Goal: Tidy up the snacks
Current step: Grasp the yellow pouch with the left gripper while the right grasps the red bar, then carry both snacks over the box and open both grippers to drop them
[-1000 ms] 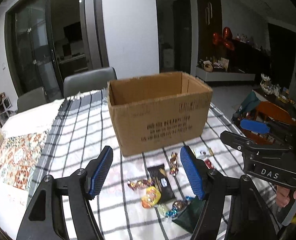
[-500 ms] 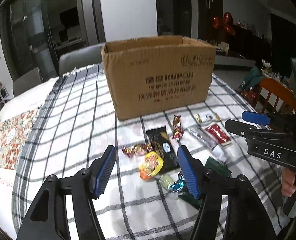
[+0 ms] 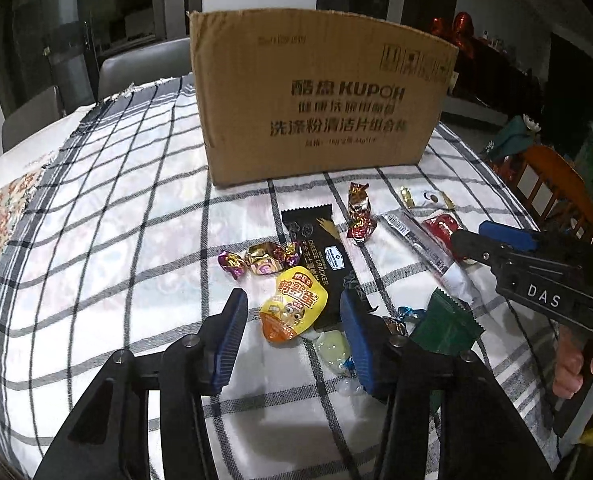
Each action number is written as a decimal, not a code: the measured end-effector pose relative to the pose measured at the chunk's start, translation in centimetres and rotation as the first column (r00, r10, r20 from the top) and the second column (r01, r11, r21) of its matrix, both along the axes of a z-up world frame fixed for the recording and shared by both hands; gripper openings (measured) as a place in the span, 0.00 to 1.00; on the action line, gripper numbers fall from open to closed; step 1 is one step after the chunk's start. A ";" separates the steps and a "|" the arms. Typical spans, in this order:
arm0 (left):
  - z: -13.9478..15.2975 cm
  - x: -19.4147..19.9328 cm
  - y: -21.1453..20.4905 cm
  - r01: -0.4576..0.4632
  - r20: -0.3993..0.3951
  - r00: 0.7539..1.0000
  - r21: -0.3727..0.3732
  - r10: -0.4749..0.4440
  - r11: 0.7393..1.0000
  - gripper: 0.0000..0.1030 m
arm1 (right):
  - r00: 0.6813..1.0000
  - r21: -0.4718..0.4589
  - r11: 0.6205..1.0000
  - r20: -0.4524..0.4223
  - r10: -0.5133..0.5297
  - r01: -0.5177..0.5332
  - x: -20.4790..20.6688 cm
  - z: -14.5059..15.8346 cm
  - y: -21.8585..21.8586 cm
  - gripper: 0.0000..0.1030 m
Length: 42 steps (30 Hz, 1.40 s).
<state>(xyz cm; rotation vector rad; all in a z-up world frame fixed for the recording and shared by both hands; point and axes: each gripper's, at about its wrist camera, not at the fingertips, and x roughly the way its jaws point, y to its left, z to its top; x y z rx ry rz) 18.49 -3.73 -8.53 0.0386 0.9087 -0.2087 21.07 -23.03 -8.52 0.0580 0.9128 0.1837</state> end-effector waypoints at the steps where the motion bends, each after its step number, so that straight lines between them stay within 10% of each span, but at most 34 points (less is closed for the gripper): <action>1: -0.1 0.1 0.0 0.000 -0.002 1.000 0.000 0.000 1.000 0.46 | 1.000 0.005 1.000 -0.009 -0.002 0.002 0.2 -0.3 -0.1 0.43; 42: 0.6 -1.2 -0.2 0.023 0.018 1.000 -0.037 -0.023 0.999 0.20 | 0.995 0.020 0.997 0.071 0.067 -0.068 -3.1 2.4 1.4 0.22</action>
